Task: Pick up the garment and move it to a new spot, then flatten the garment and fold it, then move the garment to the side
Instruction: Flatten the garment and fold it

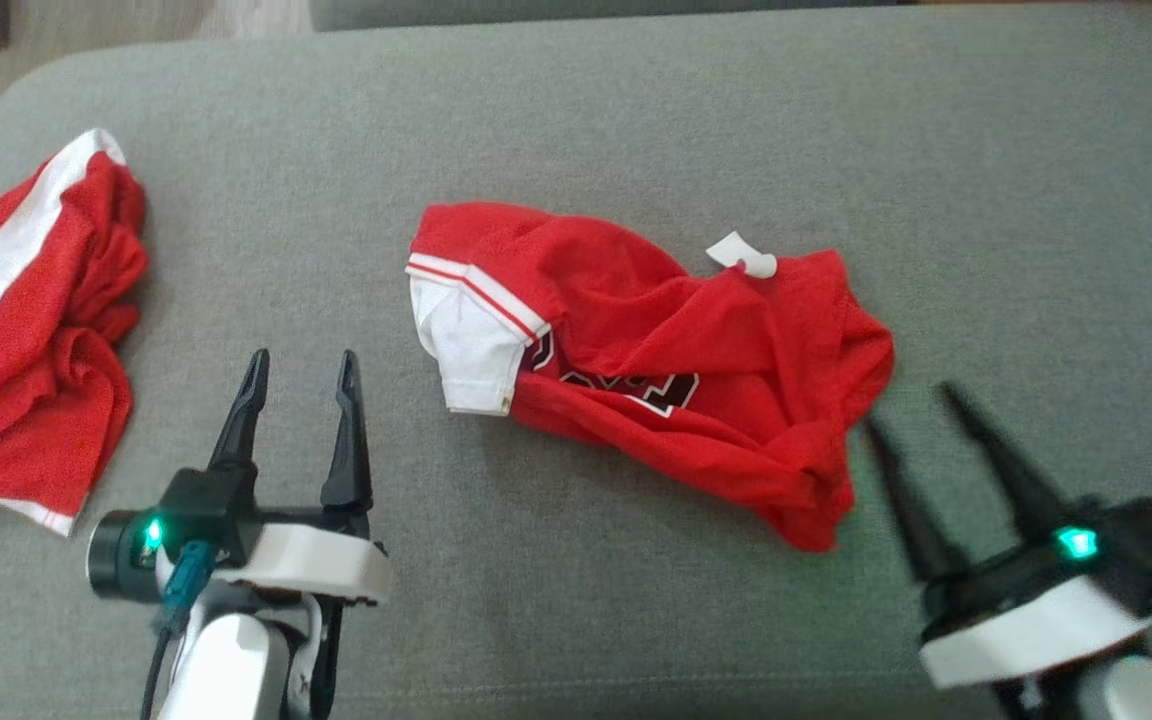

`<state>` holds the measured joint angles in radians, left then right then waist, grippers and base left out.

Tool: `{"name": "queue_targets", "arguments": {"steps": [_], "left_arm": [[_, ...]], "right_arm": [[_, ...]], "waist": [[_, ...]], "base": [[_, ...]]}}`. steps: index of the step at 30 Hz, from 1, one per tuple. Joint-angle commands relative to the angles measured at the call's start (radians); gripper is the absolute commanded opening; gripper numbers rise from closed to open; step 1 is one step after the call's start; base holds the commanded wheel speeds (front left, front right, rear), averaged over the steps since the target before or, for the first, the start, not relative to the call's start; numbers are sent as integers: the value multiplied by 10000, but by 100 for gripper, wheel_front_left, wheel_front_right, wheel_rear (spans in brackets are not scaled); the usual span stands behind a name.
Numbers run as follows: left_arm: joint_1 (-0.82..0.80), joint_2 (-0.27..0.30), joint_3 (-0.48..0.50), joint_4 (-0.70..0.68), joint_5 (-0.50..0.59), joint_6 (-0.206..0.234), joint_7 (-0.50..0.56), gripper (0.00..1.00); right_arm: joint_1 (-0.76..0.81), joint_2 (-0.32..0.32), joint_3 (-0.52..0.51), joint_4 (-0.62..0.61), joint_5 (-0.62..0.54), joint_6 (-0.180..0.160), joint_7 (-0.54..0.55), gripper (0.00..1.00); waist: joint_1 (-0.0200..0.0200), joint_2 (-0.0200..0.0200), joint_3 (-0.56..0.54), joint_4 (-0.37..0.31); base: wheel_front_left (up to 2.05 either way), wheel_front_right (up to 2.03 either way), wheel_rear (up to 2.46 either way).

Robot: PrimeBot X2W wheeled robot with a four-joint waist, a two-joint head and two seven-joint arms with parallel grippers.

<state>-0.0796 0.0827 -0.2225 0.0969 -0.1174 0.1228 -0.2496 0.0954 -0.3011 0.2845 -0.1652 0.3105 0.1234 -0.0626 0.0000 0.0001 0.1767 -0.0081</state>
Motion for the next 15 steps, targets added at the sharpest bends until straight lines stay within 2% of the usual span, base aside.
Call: {"name": "queue_targets", "arguments": {"steps": [1, 5, 15], "left_arm": [[-106, 175, 375, -279, 4, 4, -122, 100], [26, 217, 387, -250, -8, 21, -122, 100], [142, 285, 300, -205, -30, 30, -122, 100]], "right_arm": [[-64, 281, -584, -326, -92, 73, -279, 100], [-234, 944, -1650, -92, -138, 73, -456, 100], [-255, 1171, -2202, 476, -142, 73, -446, 100]], "waist": [[0, -1, -189, -97], [0, -1, -344, -156], [0, -1, -340, -135]], "base": [[0, 0, 0], [0, 0, 0], [0, 0, 0]]}}
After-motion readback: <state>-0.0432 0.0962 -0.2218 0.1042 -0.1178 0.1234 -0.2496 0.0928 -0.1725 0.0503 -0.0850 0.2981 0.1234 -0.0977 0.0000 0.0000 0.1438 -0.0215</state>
